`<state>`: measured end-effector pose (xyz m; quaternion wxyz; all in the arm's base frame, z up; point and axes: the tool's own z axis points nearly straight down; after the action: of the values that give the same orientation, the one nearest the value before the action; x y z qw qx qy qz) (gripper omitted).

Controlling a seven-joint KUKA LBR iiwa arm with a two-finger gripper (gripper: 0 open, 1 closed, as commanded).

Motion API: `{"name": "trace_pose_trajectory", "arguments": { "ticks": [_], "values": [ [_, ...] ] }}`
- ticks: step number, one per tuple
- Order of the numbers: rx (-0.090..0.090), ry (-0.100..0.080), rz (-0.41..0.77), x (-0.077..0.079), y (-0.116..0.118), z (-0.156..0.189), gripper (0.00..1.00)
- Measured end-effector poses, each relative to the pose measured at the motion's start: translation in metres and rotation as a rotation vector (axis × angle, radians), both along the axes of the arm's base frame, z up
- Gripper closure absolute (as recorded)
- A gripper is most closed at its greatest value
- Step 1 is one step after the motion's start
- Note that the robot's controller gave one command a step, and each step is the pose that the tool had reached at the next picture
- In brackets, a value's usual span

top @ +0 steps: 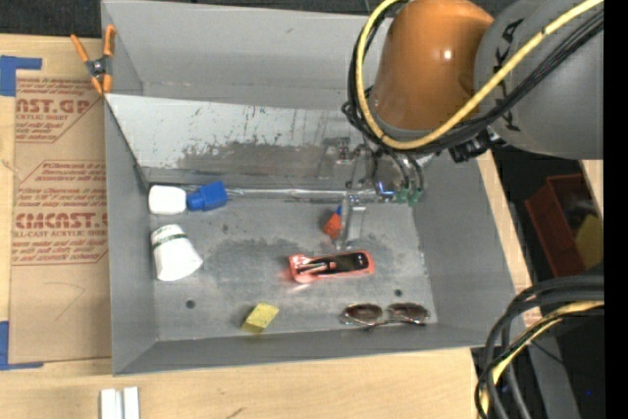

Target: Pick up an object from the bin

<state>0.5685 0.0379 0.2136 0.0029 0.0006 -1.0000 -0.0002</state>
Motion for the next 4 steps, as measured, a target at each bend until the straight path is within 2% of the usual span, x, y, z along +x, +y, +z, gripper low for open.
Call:
{"name": "trace_pose_trajectory", "arguments": {
  "ticks": [1,2,3,4],
  "values": [
    [0.001,-0.008,-0.001,0.001,0.000,0.005,0.00],
    [0.001,-0.010,-0.005,-0.004,-0.010,-0.026,0.00],
    [0.002,-0.008,-0.021,-0.023,-0.019,-0.062,0.00],
    [0.002,-0.011,0.048,-0.034,-0.040,-0.094,0.00]
  ]
}}
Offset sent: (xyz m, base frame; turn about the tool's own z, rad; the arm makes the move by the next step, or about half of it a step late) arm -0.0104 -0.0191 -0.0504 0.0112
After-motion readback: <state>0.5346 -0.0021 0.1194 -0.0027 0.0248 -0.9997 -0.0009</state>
